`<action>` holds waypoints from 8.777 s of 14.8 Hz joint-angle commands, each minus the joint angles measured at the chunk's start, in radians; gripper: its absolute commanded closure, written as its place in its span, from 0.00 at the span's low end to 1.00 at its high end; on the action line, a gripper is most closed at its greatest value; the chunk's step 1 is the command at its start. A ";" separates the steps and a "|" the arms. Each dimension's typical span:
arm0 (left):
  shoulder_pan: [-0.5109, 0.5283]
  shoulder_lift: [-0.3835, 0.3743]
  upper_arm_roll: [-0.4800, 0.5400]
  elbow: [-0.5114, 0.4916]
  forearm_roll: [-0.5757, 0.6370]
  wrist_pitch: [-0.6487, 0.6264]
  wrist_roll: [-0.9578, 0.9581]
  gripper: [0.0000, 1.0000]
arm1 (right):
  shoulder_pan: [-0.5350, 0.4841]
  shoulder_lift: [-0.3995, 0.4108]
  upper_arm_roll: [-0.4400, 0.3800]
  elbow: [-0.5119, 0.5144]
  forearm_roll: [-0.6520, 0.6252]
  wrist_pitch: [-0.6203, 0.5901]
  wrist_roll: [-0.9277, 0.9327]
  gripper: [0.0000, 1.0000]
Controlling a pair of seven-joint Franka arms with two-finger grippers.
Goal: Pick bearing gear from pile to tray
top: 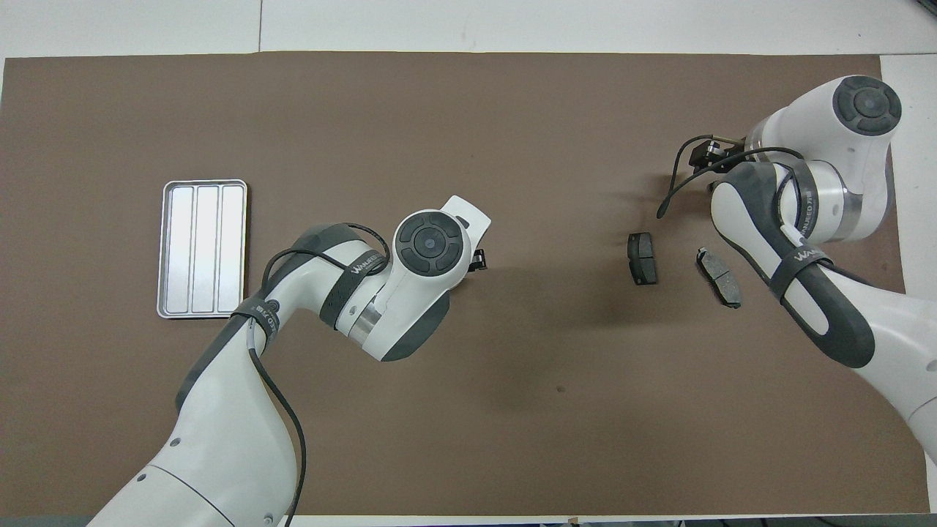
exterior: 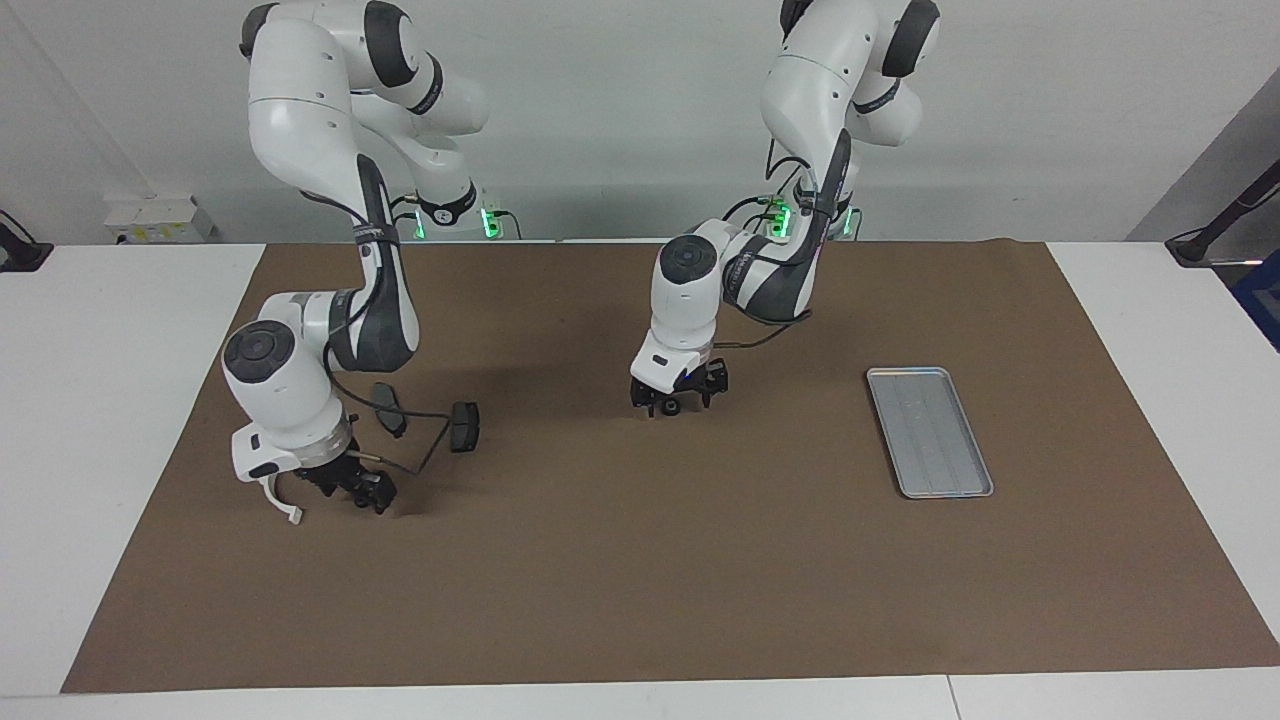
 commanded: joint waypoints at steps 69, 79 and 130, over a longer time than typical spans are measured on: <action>0.676 -0.311 0.048 -0.393 -0.101 0.214 1.040 0.00 | 0.572 -0.152 0.025 0.128 0.092 -0.312 0.827 1.00; 0.672 -0.257 0.048 -0.175 -0.182 0.139 0.996 0.00 | 0.641 0.018 0.025 0.054 0.075 -0.039 0.916 1.00; -0.038 0.002 0.048 0.112 0.044 -0.060 -0.083 0.00 | 0.122 -0.316 0.005 0.077 0.082 -0.434 -0.142 0.00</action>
